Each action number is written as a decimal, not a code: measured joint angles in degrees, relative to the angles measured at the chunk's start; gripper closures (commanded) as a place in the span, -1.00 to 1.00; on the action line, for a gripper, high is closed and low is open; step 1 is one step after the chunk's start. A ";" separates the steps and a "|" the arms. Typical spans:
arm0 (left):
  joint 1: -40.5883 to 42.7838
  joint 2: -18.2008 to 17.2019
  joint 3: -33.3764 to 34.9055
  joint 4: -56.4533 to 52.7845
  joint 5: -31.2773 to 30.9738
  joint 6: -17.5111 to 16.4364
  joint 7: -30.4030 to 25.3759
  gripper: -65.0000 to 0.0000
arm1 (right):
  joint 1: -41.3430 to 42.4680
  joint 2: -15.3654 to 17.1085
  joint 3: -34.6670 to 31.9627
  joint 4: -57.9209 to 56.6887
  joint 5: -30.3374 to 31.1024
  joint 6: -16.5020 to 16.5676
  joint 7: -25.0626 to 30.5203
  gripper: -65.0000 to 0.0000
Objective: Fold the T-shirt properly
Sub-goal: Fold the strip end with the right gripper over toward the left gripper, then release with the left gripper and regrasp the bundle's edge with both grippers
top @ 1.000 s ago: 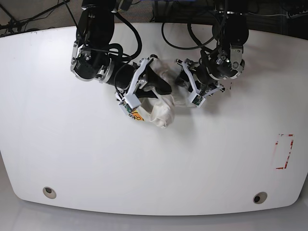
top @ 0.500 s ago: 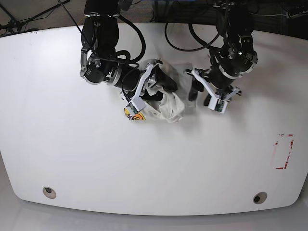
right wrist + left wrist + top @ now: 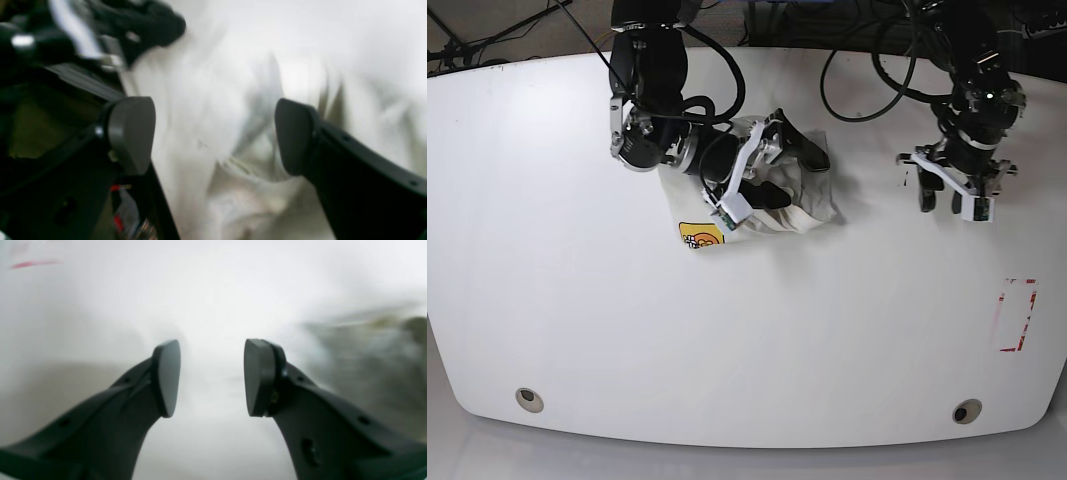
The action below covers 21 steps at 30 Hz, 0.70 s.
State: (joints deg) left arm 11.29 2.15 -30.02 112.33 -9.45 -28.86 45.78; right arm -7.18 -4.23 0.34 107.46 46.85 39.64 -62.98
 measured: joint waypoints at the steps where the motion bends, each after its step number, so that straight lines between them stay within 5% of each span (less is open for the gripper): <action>1: -0.07 -1.09 -0.46 -0.07 -0.02 0.00 -0.02 0.15 | -0.31 1.18 0.11 1.68 1.49 0.00 0.04 -0.66; 10: 0.00 -9.70 -0.04 -0.52 -0.61 -0.11 -0.24 0.15 | -0.61 7.13 0.00 4.17 2.69 0.02 0.17 -0.64; 17: 0.09 -10.10 1.64 -0.55 -0.68 -2.78 -0.24 0.15 | -0.09 8.85 0.07 -3.15 -7.45 -0.22 2.51 -0.09; 21: 0.02 -9.97 1.66 -0.57 -0.59 -5.75 -0.17 0.15 | 1.11 6.91 -2.01 -9.42 -10.10 -0.33 2.62 -0.02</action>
State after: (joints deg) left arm 11.31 -7.81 -28.36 111.77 -10.04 -34.61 45.60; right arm -6.07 2.68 -1.67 98.04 36.75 39.31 -60.36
